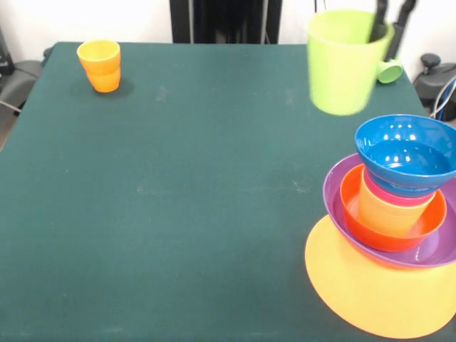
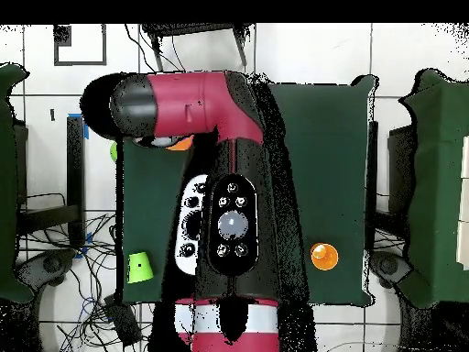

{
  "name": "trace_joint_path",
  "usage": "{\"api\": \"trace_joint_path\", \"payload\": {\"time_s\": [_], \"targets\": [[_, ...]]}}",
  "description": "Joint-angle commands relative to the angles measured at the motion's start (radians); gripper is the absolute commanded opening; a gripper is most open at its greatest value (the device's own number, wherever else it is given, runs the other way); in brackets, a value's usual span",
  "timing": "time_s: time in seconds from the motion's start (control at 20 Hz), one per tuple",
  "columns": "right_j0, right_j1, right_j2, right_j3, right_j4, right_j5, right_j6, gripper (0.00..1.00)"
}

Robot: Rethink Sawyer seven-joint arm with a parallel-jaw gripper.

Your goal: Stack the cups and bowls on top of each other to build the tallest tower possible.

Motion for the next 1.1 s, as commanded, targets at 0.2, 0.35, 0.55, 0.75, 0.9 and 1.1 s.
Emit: {"api": "trace_joint_path", "payload": {"time_s": [0.2, 0.35, 0.55, 0.75, 0.9, 1.1], "targets": [[0.067, 0.107, -0.013, -0.079, 0.006, 0.123, 0.237, 0.0], [0.094, 0.109, -0.036, -0.054, 0.01, 0.096, 0.293, 0.0], [0.115, 0.12, -0.058, -0.032, 0.017, 0.075, 0.329, 0.0], [0.139, 0.117, -0.076, 0.002, 0.03, 0.057, 0.363, 0.0], [0.153, 0.12, -0.08, 0.001, 0.043, 0.065, 0.378, 0.0], [0.178, 0.132, -0.092, -0.034, 0.065, 0.102, 0.403, 0.0]]}}
